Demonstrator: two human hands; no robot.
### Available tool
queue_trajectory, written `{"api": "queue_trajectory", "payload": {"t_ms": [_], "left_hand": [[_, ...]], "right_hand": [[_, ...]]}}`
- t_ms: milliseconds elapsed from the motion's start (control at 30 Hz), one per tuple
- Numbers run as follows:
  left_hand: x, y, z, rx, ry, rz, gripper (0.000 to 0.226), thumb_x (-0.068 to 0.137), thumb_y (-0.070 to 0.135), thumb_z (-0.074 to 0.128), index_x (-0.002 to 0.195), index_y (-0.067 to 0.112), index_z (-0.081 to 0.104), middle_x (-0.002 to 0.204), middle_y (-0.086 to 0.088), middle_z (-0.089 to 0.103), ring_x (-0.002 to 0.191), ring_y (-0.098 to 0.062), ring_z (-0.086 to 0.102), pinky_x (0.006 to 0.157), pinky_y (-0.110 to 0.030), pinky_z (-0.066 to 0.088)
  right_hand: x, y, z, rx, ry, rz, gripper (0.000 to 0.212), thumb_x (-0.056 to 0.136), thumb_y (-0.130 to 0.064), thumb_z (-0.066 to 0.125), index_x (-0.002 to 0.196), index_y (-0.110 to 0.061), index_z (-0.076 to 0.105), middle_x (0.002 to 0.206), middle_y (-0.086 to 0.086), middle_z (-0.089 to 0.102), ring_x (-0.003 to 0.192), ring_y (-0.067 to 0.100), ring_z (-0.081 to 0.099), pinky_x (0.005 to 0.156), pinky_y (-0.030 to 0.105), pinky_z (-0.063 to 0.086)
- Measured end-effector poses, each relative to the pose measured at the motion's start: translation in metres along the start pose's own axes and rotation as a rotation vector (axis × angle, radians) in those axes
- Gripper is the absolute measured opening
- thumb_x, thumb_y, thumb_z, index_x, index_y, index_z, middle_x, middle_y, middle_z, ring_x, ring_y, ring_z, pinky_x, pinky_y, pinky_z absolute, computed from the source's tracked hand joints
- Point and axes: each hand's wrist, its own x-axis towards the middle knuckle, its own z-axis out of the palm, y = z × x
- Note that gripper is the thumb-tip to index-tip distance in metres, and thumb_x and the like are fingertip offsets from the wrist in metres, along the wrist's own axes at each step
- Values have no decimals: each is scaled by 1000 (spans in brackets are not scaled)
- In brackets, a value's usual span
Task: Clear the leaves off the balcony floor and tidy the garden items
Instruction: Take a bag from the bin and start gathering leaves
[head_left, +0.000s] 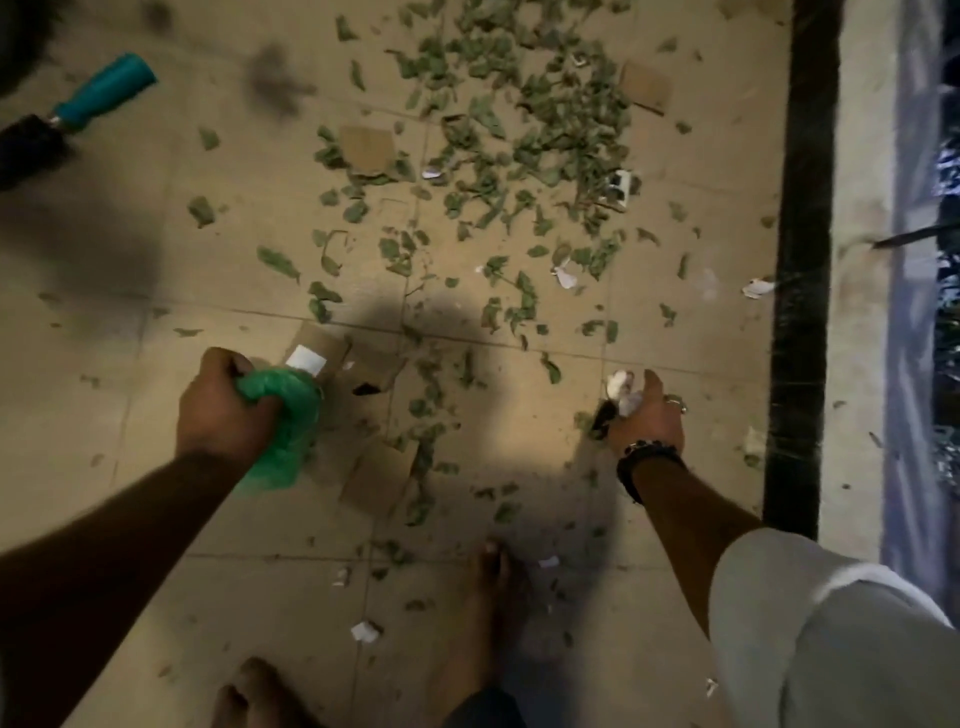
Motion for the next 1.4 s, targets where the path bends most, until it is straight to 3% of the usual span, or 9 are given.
{"api": "queue_trajectory", "payload": {"t_ms": [133,267,500,600,733,933,1067,1167,1400], "left_hand": [[3,33,18,-64,-36,74,41,86,25,68,123,20,50,106,-16,62,91,-39,64,81,-53,56],[0,71,30,49,-106,266,49,82,45,52,113,8,62,104,-21,65,94,-41,62,85,-51,51],[27,133,76,209,-109,391,30,89,11,62,119,5,63,112,-23,64,97,-41,60,83,-49,51],[50,161,103,422,-114,371,38,91,15,59,129,18,57,122,-14,59,106,-36,58,82,-46,55],[64,172,126,715,-230,351,37,87,35,65,122,26,59,113,-10,56,99,-32,60,74,-43,58],[74,168,137,546,-248,232,36,88,18,67,123,24,61,112,-10,62,79,-21,58,72,-38,58],[88,177,135,424,-268,94,37,87,14,69,123,20,64,117,-12,63,80,-21,58,70,-36,53],[93,181,134,423,-274,71,37,86,12,70,122,20,66,120,-13,63,100,-28,64,78,-38,53],[98,180,135,545,-275,149,34,85,11,69,118,19,68,116,-15,64,100,-32,64,82,-40,54]], "right_hand": [[17,-4,-1,-39,-175,-63,76,86,-23,62,151,-32,22,147,22,32,125,43,46,102,42,41],[22,-10,6,-28,-141,-81,39,89,-23,49,127,-28,48,127,18,45,108,44,53,95,45,46],[37,-35,-8,203,-95,-230,46,71,-33,69,114,-33,55,109,9,61,98,32,60,88,37,53],[59,-55,-22,254,-85,-280,42,66,-33,74,104,-30,56,102,5,66,91,29,62,80,36,55],[83,-83,-35,275,-129,-325,49,55,-36,79,97,-31,54,99,4,63,90,27,61,77,37,57],[102,-120,-37,204,-92,-429,50,69,-28,78,113,-26,54,109,5,50,99,30,57,75,27,47],[97,-136,-25,23,-154,-510,64,84,-32,67,141,-32,40,143,15,41,124,39,48,104,41,43],[96,-138,-13,-11,-123,-505,47,88,-31,61,133,-32,47,139,15,40,120,42,51,103,42,45],[111,-132,-8,-195,-85,-642,29,92,-30,50,120,-24,53,125,16,48,107,41,56,90,39,48]]}}
